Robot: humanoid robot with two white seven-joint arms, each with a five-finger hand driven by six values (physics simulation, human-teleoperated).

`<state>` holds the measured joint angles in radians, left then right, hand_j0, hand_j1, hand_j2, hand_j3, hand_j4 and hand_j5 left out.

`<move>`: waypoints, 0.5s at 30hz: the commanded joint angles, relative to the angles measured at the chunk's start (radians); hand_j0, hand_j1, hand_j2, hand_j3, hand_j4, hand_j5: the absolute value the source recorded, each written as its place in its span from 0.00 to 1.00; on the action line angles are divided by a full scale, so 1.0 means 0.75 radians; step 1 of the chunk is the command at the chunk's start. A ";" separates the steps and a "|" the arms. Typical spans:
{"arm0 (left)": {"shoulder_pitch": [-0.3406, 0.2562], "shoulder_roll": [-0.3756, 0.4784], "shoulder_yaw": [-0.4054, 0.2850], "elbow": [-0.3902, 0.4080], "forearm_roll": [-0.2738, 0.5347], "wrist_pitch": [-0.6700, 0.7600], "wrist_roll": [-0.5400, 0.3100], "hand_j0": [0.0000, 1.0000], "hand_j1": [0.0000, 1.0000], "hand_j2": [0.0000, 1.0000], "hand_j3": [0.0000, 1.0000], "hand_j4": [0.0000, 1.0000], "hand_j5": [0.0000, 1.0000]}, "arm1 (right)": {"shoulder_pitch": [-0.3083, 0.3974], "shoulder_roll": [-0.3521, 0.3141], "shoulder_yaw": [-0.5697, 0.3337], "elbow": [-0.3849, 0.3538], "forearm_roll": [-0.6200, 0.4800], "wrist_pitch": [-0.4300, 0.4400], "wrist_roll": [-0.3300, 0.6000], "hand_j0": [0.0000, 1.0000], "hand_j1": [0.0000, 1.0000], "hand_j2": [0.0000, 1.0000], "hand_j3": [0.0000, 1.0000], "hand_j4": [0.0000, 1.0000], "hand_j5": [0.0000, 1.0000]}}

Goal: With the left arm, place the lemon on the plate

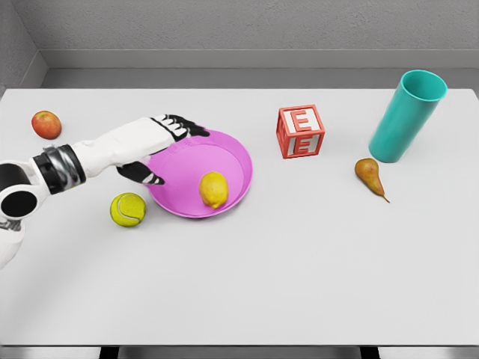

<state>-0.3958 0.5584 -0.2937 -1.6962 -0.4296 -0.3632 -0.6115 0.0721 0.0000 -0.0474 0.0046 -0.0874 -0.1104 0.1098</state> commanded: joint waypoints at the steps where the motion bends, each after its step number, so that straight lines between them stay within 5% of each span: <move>1: 0.000 0.012 0.101 0.016 0.025 -0.021 0.001 1.00 1.00 1.00 1.00 1.00 1.00 | 0.000 0.000 0.000 0.000 0.000 0.000 0.001 1.00 1.00 1.00 1.00 1.00 1.00; 9: 0.070 0.037 0.328 0.098 0.027 -0.082 0.001 1.00 1.00 1.00 1.00 1.00 1.00 | 0.000 0.000 0.000 0.000 0.000 0.000 -0.001 1.00 1.00 1.00 1.00 1.00 1.00; 15: 0.106 0.084 0.343 0.124 0.027 -0.103 0.001 1.00 1.00 1.00 1.00 1.00 1.00 | 0.000 0.000 0.000 0.000 0.000 0.000 -0.001 1.00 1.00 1.00 1.00 1.00 1.00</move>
<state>-0.3160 0.6106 -0.0458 -1.6115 -0.4163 -0.4336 -0.6115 0.0721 0.0000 -0.0475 0.0046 -0.0874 -0.1104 0.1094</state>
